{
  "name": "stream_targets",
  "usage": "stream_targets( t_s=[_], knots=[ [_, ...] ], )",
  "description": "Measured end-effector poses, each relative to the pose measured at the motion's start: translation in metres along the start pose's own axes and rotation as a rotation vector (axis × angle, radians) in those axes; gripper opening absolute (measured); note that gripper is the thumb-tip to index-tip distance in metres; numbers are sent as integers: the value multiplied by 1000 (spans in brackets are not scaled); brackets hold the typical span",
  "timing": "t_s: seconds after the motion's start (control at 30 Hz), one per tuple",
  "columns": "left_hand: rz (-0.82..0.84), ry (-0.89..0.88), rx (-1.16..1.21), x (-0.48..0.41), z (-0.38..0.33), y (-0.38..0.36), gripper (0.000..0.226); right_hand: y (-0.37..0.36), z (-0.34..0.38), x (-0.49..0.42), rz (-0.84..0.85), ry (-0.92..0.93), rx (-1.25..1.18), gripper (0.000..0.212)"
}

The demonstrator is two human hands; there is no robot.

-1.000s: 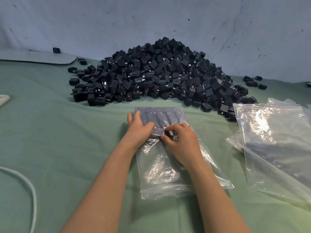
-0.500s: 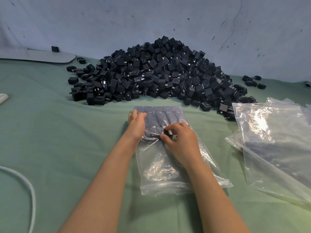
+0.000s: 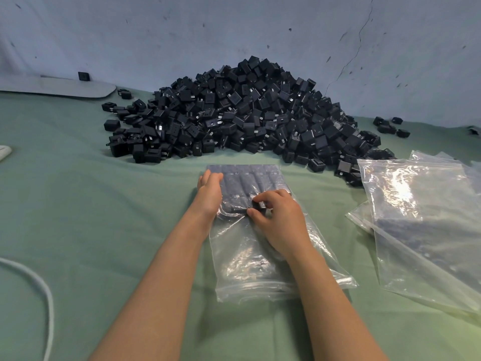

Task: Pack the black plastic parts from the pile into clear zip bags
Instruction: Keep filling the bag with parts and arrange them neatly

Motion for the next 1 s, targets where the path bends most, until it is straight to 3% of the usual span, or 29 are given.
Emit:
stream_targets(
  t_s=[0.4,0.67,1.0],
  knots=[
    [-14,-4,-2,5,-5,0,46,2,-2,-1,9,13,-35,19],
    [1,4,5,11,-10,0,53,-1,1,0,-13,15,-12,20],
    [-35,52,0,19,-16,3,39,1,2,1,-5,-20,-75,19]
  ],
)
Point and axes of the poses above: each hand's wrist, its own x-axis away from the middle knuckle, its own y-axis out of the back of the hand, z = x × y, the point moved 1 cm from there along -x, towards the middle knuckle, and after that the axes turned 15 degrees about -x, right-handed, at the moved point
